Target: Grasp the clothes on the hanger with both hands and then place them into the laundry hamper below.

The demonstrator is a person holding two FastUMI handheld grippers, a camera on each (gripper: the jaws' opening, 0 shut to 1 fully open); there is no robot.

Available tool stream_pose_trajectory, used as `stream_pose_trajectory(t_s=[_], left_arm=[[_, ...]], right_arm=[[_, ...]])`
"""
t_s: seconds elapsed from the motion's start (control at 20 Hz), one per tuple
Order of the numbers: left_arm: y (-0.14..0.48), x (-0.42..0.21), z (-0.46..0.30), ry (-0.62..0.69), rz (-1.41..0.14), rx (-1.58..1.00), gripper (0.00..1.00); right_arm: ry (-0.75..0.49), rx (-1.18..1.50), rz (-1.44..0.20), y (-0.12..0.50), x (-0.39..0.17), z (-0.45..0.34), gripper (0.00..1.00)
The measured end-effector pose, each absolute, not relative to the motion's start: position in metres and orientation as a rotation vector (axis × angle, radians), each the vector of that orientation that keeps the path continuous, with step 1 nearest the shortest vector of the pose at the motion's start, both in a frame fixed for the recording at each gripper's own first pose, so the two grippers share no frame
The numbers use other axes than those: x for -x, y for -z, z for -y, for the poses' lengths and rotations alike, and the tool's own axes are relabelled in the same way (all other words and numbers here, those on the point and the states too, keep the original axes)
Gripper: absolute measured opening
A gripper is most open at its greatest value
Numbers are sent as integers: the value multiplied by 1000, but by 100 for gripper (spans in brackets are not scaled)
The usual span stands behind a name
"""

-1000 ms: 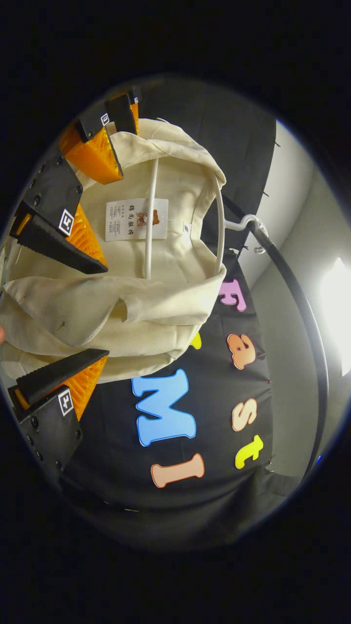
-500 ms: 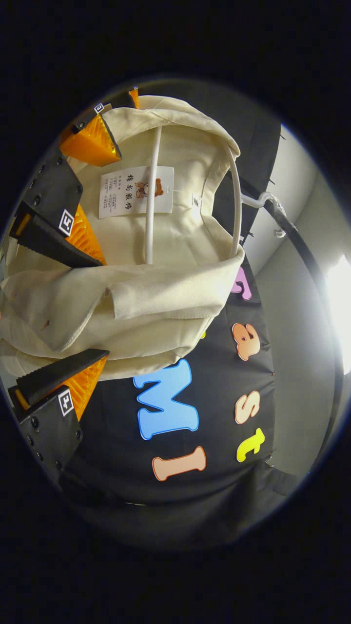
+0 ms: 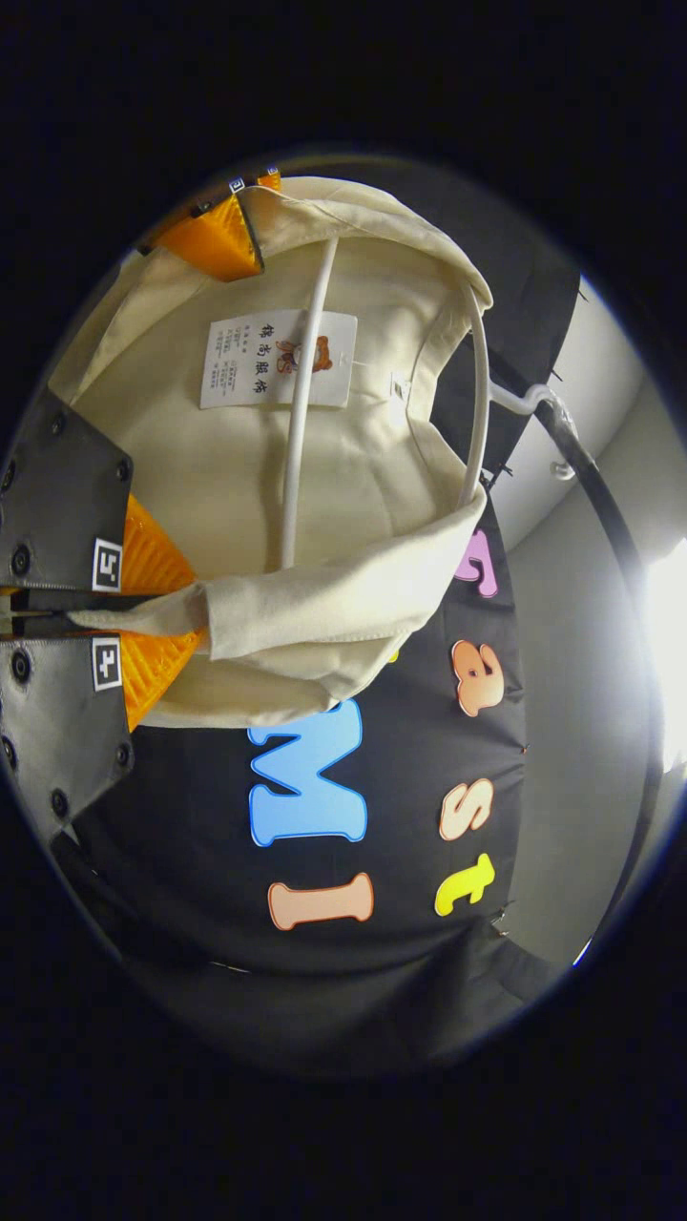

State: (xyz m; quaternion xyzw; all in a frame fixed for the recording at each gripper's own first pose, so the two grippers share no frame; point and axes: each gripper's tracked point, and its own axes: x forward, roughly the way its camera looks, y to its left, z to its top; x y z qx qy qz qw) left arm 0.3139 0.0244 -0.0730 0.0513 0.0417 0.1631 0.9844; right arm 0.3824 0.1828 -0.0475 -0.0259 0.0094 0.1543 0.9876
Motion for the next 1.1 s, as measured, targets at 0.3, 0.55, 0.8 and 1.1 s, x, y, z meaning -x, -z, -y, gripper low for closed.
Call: stream_pose_trajectory(t_s=[0.3, 0.55, 0.8, 1.1], left_arm=[[56, -286, -42, -389, -46, -128, 1], [29, -263, -53, -396, -5, -200, 0], [13, -241, -77, -468, 3, -242, 1], [-22, -228, -102, -544, 81, -297, 0]], right_arm=[[-225, 103, 38, 30, -383, -157, 2], [-149, 141, 105, 10, -383, -135, 7], [-86, 161, 162, -8, -385, -116, 3], [-15, 152, 251, -39, -390, -90, 2]])
